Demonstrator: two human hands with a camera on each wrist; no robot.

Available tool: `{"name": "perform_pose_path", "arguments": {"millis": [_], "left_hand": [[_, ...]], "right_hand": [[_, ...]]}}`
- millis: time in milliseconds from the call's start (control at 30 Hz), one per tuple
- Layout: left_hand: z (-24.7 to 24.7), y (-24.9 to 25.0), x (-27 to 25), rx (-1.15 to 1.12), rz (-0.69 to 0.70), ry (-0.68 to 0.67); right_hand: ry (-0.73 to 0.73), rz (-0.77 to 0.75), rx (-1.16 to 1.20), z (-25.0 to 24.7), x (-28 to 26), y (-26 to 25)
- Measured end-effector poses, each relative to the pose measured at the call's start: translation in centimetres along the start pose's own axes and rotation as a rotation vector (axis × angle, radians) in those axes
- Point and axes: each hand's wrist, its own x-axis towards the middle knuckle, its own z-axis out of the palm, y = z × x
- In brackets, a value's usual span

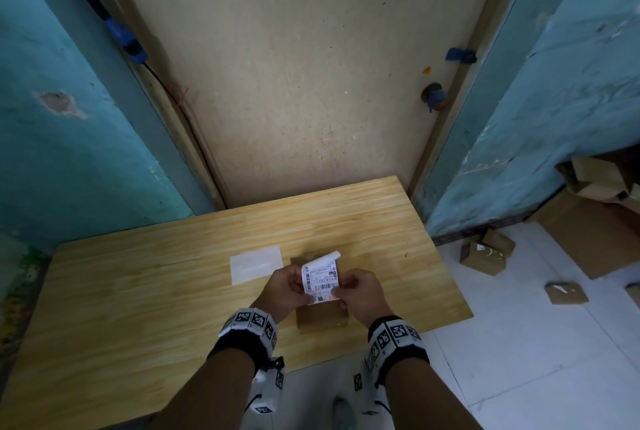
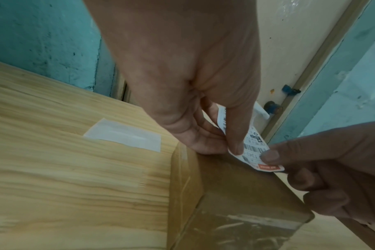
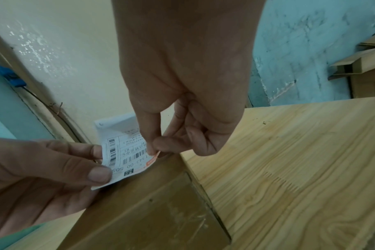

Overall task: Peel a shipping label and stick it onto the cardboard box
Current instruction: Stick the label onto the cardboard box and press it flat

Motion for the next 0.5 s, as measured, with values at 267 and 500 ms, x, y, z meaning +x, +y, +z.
{"name": "perform_pose_path", "arguments": {"millis": [267, 500], "left_hand": [[-0.35, 0.00, -0.21, 0.097, 0.016, -0.011], [-0.63, -0.31, -0.37, 0.174, 0.006, -0.034]], "right_hand": [[-0.009, -0.029, -0.140, 0.54, -0.10, -0.65], [-0.054, -0.045, -0.169, 0.35, -0.29, -0.47]]}}
